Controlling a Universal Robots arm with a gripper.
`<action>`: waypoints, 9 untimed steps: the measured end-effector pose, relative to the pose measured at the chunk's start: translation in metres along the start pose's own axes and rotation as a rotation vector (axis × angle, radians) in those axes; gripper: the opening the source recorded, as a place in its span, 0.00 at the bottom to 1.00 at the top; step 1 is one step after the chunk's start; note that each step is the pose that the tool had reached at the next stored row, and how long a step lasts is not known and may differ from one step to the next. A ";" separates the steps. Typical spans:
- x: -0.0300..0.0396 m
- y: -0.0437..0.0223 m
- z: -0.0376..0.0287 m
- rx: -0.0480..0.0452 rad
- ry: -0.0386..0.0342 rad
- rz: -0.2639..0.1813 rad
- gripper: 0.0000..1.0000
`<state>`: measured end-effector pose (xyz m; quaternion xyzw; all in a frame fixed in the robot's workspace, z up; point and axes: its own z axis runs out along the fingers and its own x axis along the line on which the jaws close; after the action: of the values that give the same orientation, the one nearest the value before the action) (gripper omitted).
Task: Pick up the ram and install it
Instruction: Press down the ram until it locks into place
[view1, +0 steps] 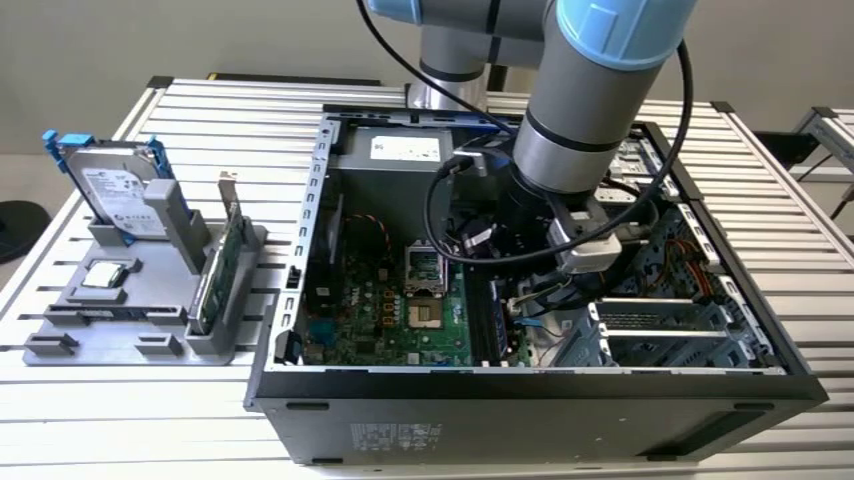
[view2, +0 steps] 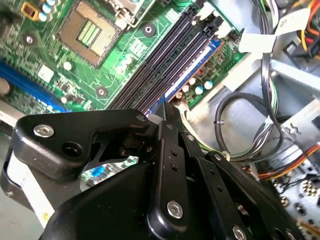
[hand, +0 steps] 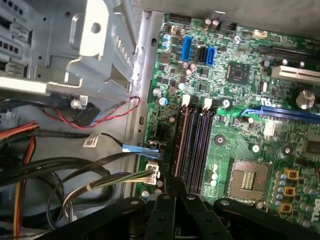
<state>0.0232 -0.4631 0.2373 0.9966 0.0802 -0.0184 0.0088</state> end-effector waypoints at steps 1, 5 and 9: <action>0.0000 0.0000 0.0000 -0.0008 0.0002 -0.019 0.00; 0.0000 0.0000 0.0000 -0.0035 0.0013 -0.092 0.00; 0.0000 0.0000 0.0001 -0.0062 0.0024 -0.163 0.00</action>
<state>0.0233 -0.4631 0.2372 0.9867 0.1613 -0.0177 0.0103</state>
